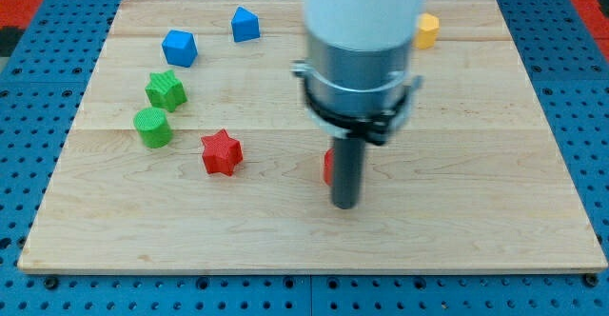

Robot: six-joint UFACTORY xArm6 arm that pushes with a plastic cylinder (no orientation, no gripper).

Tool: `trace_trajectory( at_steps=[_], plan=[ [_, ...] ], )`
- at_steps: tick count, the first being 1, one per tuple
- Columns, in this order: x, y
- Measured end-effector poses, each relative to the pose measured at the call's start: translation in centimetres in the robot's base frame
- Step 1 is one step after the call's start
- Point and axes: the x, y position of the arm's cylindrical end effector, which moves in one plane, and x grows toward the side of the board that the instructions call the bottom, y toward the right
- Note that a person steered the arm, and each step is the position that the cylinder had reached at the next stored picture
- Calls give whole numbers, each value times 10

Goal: Place hexagon to the right of heart

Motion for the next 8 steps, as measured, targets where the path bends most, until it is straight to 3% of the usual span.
trace_trajectory(
  at_steps=[1,2,5,8],
  plan=[
    [-32,8],
    [-45,-59],
    [-2,32],
    [-2,40]
  ],
)
